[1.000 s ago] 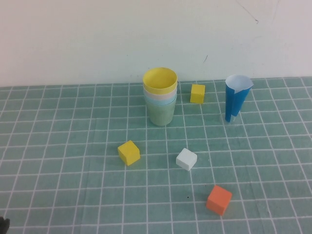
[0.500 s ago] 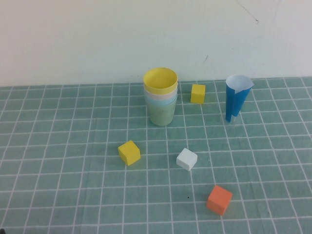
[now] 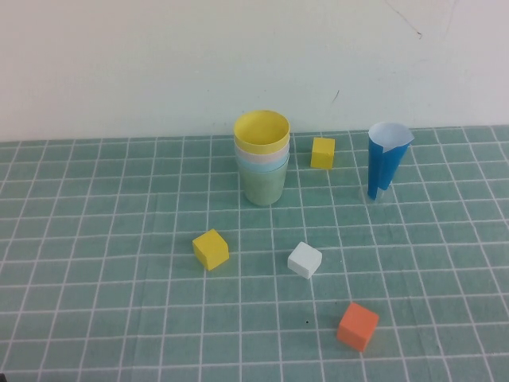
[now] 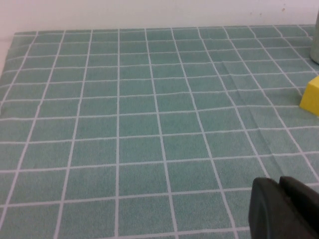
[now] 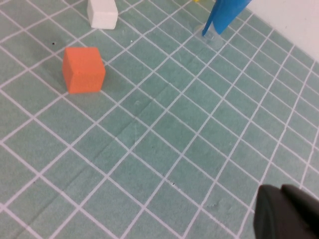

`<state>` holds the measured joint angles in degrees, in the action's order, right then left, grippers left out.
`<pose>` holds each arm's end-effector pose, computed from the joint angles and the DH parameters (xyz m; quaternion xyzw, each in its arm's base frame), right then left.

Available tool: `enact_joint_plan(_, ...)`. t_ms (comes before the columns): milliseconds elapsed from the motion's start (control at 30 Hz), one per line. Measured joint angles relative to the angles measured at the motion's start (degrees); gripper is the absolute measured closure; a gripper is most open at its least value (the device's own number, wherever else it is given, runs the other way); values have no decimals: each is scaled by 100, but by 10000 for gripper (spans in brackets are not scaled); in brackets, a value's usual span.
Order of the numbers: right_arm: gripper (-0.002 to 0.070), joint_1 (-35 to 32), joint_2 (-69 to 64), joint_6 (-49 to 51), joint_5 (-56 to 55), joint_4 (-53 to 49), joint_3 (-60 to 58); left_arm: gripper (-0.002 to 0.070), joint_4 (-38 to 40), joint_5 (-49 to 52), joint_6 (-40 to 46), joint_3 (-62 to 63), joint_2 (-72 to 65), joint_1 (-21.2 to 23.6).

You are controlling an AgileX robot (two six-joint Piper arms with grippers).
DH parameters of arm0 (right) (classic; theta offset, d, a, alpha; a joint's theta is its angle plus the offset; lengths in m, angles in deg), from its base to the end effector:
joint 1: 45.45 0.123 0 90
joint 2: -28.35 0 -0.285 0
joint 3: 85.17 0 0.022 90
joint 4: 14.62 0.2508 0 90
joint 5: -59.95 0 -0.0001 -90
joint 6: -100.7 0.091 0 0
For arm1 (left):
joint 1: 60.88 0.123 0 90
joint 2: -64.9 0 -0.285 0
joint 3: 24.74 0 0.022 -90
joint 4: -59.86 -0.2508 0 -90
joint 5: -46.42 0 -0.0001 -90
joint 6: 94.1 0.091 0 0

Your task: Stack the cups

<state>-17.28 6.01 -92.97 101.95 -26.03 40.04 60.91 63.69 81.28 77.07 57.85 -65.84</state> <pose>0.0543 0.0154 0.2654 -0.3344 0.7907 -0.0304 0.5120 0.0538 -0.0052 0.1809 -0.0028 0.7799 -0.0598 0.6230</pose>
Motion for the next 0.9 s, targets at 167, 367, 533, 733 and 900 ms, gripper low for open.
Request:
enact_joint_plan(167, 678, 0, 0, 0, 0, 0, 0, 677, -22, 25, 9, 0, 0, 0)
enact_joint_plan(367, 678, 0, 0, 0, 0, 3, 0, 677, -22, 25, 9, 0, 0, 0)
enact_joint_plan(533, 678, 0, 0, 0, 0, 13, 0, 677, -22, 25, 9, 0, 0, 0)
enact_joint_plan(733, 678, 0, 0, 0, 0, 13, 0, 677, -22, 25, -11, 0, 0, 0)
enact_joint_plan(900, 678, -535, 163, -185, -171, -42, -94, 677, -22, 34, -11, 0, 0, 0)
